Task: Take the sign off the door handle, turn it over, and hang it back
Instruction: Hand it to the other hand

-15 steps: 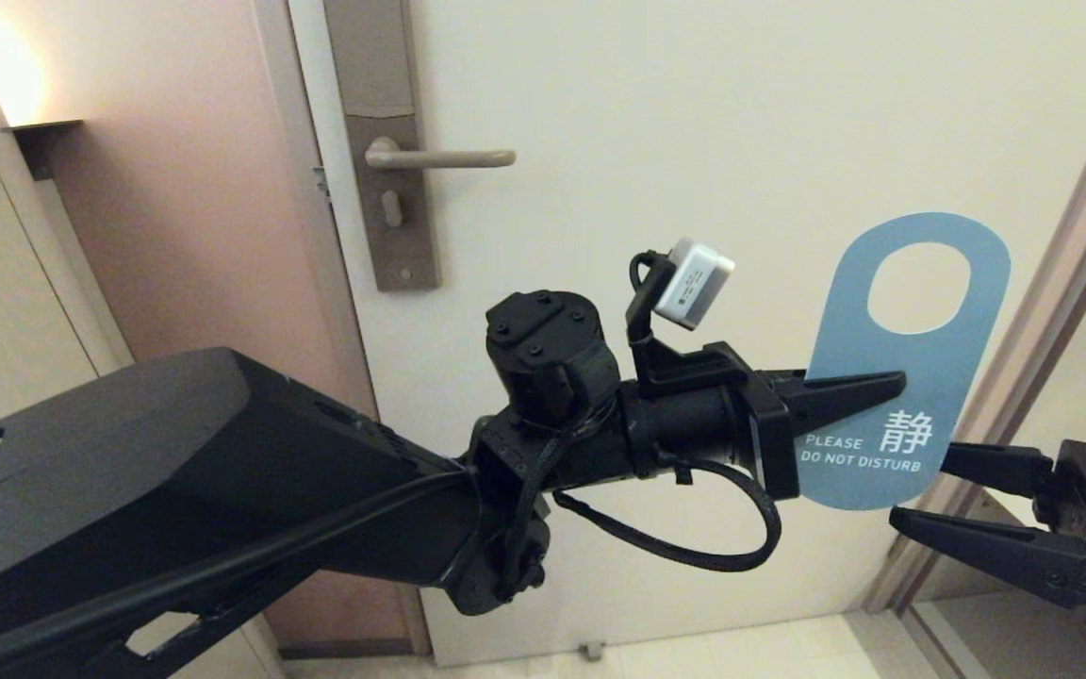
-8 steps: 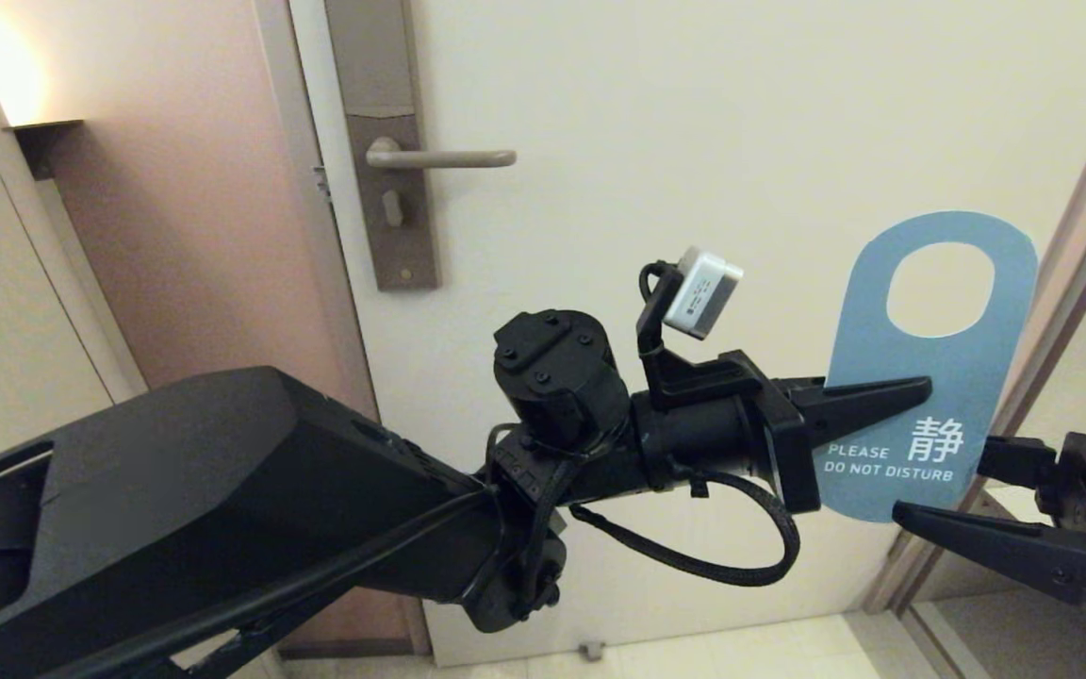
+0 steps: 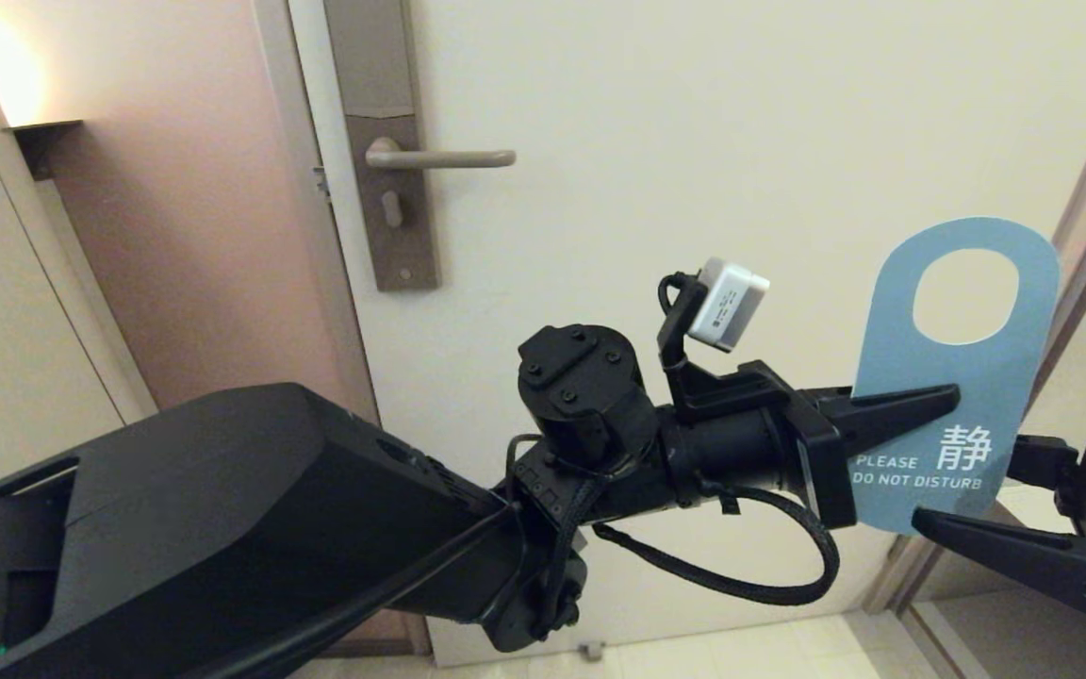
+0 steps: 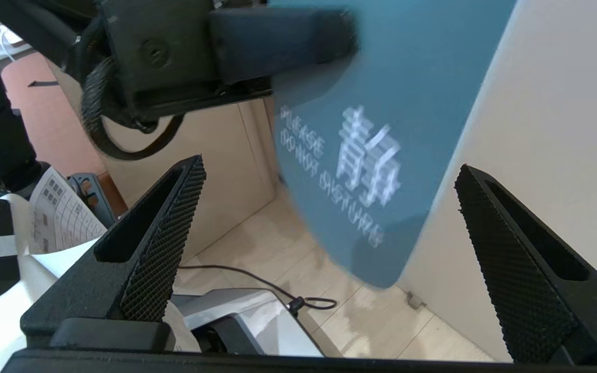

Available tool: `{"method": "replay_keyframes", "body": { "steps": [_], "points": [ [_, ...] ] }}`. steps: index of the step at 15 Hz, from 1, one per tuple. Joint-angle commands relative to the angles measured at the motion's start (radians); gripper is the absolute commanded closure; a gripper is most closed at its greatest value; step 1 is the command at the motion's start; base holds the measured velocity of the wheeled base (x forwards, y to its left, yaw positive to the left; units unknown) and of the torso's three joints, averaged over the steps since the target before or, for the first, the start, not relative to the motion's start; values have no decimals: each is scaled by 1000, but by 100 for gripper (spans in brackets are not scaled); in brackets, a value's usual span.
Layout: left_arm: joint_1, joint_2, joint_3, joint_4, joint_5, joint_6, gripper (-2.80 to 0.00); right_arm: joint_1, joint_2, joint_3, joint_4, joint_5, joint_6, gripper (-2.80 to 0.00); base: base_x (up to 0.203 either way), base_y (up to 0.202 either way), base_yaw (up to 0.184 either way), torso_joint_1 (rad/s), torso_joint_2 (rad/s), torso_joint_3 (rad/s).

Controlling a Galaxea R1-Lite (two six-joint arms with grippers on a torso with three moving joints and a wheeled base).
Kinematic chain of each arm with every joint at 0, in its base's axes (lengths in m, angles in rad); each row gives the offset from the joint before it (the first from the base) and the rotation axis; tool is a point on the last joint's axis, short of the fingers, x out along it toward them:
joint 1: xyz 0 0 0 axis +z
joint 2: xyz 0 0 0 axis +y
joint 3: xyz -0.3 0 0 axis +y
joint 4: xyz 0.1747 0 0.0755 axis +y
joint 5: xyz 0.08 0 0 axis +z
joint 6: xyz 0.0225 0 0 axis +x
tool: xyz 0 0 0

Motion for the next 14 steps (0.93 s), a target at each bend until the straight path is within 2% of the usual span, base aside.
{"method": "replay_keyframes", "body": {
  "steps": [1,4,14],
  "points": [
    [-5,13,-18,-7,-3,-11,0,1,-23,2,-1,6,0,-280,0,0,0,0,0,0],
    [-7,19,-23,-27,-1,-32,0,0,-32,11,-1,6,0,-280,0,0,0,0,0,0],
    [-25,17,-20,-29,22,-31,0,1,-24,12,-1,6,0,-280,0,0,0,0,0,0]
  ]
}}
